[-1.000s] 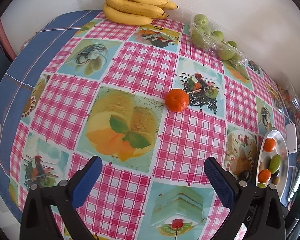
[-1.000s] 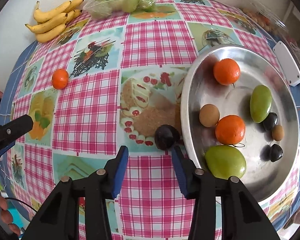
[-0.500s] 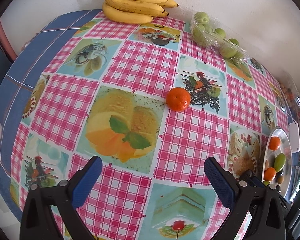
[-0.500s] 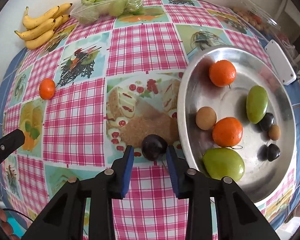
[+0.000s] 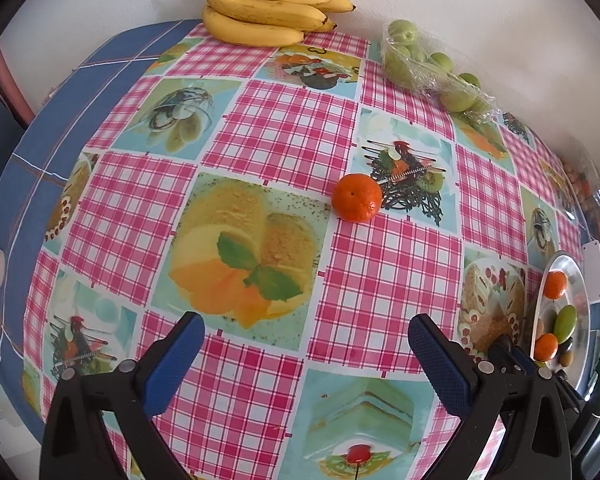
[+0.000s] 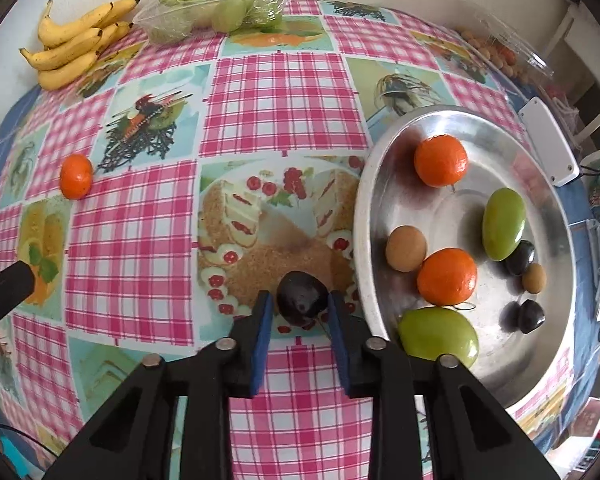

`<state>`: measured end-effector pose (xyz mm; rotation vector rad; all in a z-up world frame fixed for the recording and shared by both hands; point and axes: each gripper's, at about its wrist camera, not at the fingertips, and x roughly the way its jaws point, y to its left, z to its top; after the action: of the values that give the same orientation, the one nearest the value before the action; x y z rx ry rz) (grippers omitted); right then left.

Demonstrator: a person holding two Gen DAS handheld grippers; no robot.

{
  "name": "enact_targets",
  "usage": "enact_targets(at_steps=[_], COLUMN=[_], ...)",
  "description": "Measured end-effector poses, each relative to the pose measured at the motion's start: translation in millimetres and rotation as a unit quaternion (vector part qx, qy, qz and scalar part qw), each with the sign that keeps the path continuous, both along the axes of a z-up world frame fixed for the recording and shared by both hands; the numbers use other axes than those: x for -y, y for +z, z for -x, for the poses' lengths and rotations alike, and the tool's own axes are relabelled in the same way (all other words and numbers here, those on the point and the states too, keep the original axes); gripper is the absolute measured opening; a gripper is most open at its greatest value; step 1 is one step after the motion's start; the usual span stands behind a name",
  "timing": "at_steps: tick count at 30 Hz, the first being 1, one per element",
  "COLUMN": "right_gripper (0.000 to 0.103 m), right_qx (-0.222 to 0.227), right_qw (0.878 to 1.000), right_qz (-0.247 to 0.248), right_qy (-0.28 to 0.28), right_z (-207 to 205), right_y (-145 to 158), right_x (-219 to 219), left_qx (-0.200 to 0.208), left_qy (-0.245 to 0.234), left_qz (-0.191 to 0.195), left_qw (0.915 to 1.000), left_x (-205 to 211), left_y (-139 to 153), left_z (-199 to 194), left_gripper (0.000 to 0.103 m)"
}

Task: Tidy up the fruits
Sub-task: 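Close the right gripper on the last dark plum on the cloth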

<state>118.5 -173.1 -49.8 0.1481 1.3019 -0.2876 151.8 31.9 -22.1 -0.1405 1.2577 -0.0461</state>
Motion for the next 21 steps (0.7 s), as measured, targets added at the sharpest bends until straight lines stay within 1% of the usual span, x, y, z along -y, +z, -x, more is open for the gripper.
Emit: enact_targets(at_steps=[9,14,18,21], right_gripper=[0.026,0.026,0.026,0.026], right_qx=[0.003,0.021,0.037,0.043], right_qw=[1.0,0.999,0.998,0.997], right_qz=[-0.003,-0.039,-0.051,-0.062], right_qy=[0.005,0.013,0.025,0.032], right_z=[4,8,7,4], right_y=[2,17,26,28], right_x=[3,0,-7,-10], left_qx=[0.0,-0.003,-0.006,-0.007], left_qy=[-0.001,0.002,0.01,0.021], left_qz=[0.001,0.004,0.007,0.017], left_qw=[1.0,1.0,0.9999,0.9996], left_x=[0,0,-2,-6], left_y=[-1,-3,-6,-8], left_z=[-1,-1,-2,-5], left_gripper=[0.103,0.103,0.103,0.103])
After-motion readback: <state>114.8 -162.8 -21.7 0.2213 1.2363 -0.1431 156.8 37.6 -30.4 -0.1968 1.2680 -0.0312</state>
